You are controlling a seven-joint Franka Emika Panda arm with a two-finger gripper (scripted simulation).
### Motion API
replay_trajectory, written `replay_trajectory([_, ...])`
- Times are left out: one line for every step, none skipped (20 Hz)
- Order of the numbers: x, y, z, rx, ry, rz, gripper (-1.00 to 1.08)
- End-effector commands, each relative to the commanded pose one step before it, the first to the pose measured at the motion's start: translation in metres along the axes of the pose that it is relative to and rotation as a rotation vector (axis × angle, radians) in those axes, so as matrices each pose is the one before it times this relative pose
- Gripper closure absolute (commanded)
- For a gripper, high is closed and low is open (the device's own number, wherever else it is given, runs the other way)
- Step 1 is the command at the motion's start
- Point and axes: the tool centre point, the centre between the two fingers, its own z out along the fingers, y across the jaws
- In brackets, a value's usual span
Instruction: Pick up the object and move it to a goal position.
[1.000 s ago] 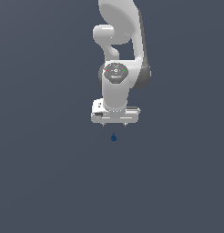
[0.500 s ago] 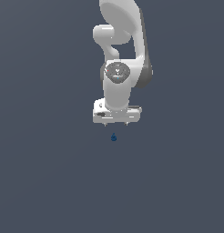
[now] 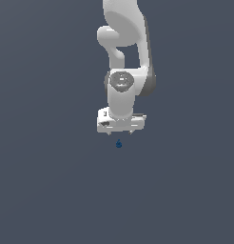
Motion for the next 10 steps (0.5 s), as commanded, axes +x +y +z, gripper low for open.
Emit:
replay_trajectory([0.00128, 0.00198, 0.00967, -0.00375, 0.01494, -0.02585, -0.92])
replay_trajectory([0.00041, 0.00071, 0.00366, -0.00150, 0.00604, -0.01021, -0.92])
replay_trajectory([0.00032, 0.00063, 0.00333, -0.00138, 0.00551, -0.00935, -0.92])
replay_trajectory([0.00024, 0.00055, 0.00299, -0.00126, 0.00499, -0.00850, -0.92])
replay_trajectory([0.00018, 0.00049, 0.00268, -0.00113, 0.00444, -0.00759, -0.92])
replay_trajectory([0.00012, 0.00040, 0.00234, -0.00101, 0.00393, -0.00675, -0.92])
replay_trajectory([0.00009, 0.00035, 0.00203, -0.00087, 0.00339, -0.00583, -0.92])
replay_trajectory([0.00006, 0.00028, 0.00171, -0.00074, 0.00288, -0.00495, -0.92])
replay_trajectory([0.00003, 0.00025, 0.00141, -0.00060, 0.00233, -0.00402, -0.92])
replay_trajectory([0.00002, 0.00019, 0.00109, -0.00047, 0.00182, -0.00313, -0.92])
